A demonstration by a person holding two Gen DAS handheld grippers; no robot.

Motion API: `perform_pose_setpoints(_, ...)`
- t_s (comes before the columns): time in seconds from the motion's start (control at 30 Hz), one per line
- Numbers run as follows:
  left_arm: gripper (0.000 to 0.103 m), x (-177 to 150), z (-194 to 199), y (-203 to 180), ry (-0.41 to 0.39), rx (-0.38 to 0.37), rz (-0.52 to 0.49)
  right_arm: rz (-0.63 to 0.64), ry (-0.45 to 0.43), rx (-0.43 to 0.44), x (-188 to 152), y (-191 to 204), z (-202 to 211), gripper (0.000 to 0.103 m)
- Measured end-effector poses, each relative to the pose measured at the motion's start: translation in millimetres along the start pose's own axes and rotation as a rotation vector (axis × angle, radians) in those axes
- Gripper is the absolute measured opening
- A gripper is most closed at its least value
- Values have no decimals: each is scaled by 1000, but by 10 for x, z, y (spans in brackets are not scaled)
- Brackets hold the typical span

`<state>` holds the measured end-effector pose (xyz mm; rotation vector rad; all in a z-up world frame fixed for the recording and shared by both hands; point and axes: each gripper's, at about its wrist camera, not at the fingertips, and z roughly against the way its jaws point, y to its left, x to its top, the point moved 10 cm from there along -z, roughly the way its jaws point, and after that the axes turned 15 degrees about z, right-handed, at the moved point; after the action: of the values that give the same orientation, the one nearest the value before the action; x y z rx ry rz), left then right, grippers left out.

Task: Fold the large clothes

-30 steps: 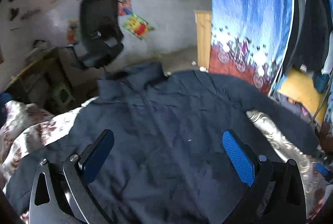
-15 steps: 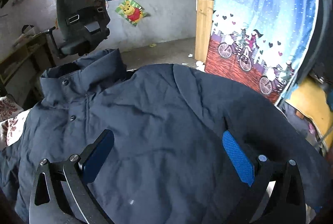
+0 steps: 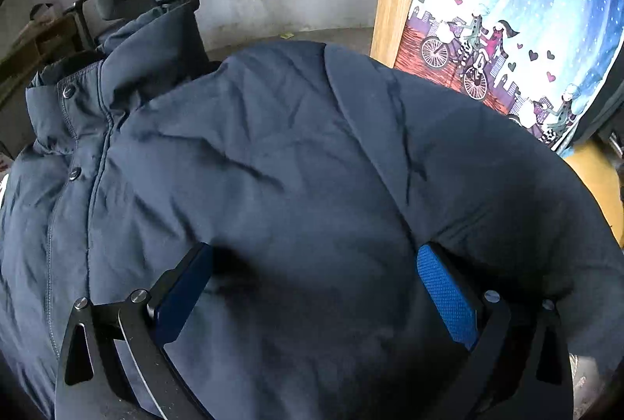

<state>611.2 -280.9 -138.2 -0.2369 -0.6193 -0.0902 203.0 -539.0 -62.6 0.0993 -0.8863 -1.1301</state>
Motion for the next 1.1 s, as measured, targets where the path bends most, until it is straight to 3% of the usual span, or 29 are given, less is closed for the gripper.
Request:
perform_pose_setpoints(0.27,102,61,514,296,-18,-27,4,438,-186,9,458,991,519,6)
perform_pose_setpoints(0.5,102,119,1125,792,-84,-28,23,684,-245,121,262,2072,774,6)
perform_pose_setpoints(0.67,102,116,1518,1313,-130,11,63,861,-256,198,-221,2880,820,6)
perform_pose_setpoints(0.93,102,38,2020,2260,-161,21,163,1066,-179,296,-1163,3672,689,6)
perform_pose_setpoints(1.1,102,-108,2220,2630,-138,-71,226,1175,-69,369,-1894,3916,493,6)
